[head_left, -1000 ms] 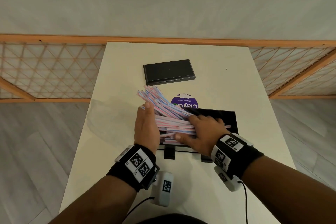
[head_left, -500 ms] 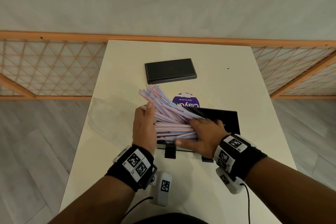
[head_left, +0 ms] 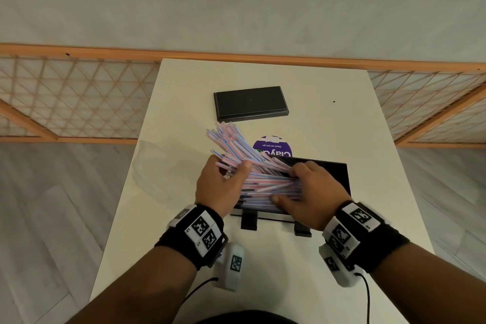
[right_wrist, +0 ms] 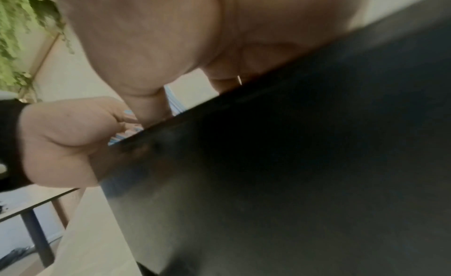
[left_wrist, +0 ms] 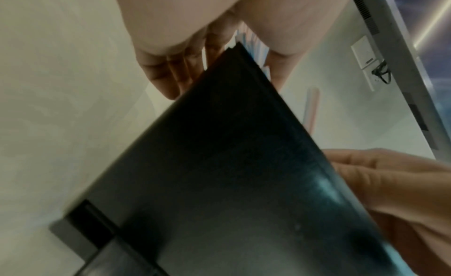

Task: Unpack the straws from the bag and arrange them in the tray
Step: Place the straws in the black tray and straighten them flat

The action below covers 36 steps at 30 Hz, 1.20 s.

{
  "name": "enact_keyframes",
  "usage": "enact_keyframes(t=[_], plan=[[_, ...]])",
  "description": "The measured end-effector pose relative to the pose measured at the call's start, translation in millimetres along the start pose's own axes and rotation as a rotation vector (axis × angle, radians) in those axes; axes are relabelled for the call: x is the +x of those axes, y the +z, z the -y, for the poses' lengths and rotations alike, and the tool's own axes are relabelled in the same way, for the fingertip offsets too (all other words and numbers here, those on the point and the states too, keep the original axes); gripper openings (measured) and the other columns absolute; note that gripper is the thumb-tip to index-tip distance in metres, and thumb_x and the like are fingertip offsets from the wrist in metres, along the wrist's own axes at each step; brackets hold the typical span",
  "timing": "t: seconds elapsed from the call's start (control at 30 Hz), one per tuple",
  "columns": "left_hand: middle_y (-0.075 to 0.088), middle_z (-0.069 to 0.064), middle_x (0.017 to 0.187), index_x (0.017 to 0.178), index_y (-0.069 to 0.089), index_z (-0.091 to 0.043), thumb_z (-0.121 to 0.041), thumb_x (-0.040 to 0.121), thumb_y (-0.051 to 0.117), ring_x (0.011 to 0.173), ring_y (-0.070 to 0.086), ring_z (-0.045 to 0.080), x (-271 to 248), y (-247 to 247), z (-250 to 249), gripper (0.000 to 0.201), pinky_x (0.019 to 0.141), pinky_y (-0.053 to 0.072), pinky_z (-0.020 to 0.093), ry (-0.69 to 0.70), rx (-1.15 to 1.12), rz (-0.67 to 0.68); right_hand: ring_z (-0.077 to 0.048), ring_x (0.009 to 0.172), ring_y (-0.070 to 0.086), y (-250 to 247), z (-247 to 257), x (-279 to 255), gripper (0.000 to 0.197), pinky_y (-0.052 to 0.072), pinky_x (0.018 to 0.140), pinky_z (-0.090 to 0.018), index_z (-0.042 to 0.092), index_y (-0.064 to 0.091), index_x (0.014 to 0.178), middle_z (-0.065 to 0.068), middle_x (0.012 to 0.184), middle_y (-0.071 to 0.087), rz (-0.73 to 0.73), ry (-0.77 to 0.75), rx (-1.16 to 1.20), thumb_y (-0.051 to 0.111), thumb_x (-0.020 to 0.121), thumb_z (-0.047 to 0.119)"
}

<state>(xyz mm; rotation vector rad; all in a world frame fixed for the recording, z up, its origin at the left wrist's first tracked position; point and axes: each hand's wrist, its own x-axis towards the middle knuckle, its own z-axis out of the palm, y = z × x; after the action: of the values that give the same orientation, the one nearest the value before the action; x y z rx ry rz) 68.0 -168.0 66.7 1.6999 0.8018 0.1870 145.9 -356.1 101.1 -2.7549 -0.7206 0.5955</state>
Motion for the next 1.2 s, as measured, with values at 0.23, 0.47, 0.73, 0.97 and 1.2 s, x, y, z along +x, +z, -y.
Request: enact_keyframes(t=[0.23, 0.47, 0.73, 0.97, 1.2], plan=[[0.077, -0.013, 0.096, 0.099, 0.072, -0.033, -0.059, 0.08, 0.063, 0.095, 0.072, 0.009, -4.7, 4.4, -6.5, 0.034, 0.094, 0.056, 0.045, 0.015, -0.041, 0.044, -0.025, 0.123, 0.049, 11.2, -5.2, -0.8, 0.087, 0.043, 0.104, -0.044, 0.025, 0.034, 0.14, -0.001, 0.135, 0.049, 0.066, 0.079, 0.085, 0.049, 0.074, 0.078], [0.062, -0.007, 0.07, 0.079, 0.06, -0.018, -0.042, 0.095, 0.063, 0.065, 0.057, 0.003, -3.1, -11.3, -15.1, 0.028, 0.06, 0.039, 0.017, 0.193, 0.131, -0.16, -0.022, 0.124, 0.045, 11.6, 3.5, -3.5, 0.081, 0.036, 0.108, -0.047, 0.032, 0.038, 0.134, 0.007, 0.132, 0.047, 0.022, 0.044, 0.038, 0.03, 0.071, 0.083], [0.06, -0.005, 0.065, 0.075, 0.057, -0.024, -0.05, 0.095, 0.06, 0.061, 0.066, 0.014, 0.2, -17.2, -15.4, 0.033, 0.063, 0.056, 0.035, 0.249, 0.076, -0.201, -0.018, 0.116, 0.049, 4.7, 10.3, -7.9, 0.084, 0.044, 0.099, -0.04, 0.027, 0.044, 0.129, 0.006, 0.127, 0.05, -0.029, -0.001, 0.163, 0.026, 0.069, 0.082], [0.067, -0.006, 0.058, 0.074, 0.068, -0.017, -0.023, 0.086, 0.079, 0.055, 0.07, 0.021, -8.9, -28.1, -40.4, 0.018, 0.061, 0.062, 0.05, 0.277, -0.012, -0.165, -0.017, 0.11, 0.052, -6.2, 17.3, -12.6, 0.074, 0.046, 0.094, -0.036, 0.026, 0.047, 0.126, 0.005, 0.121, 0.052, -0.089, -0.05, 0.262, 0.037, 0.074, 0.078], [0.063, -0.011, 0.059, 0.071, 0.072, -0.016, -0.018, 0.077, 0.085, 0.052, 0.063, 0.009, -25.8, -36.0, -80.1, 0.014, 0.056, 0.051, 0.018, 0.588, 0.15, -0.118, -0.012, 0.103, 0.052, -16.8, 27.6, -9.5, 0.061, 0.047, 0.088, -0.029, 0.026, 0.048, 0.125, 0.009, 0.117, 0.052, -0.159, -0.155, 0.258, 0.065, 0.078, 0.061]])
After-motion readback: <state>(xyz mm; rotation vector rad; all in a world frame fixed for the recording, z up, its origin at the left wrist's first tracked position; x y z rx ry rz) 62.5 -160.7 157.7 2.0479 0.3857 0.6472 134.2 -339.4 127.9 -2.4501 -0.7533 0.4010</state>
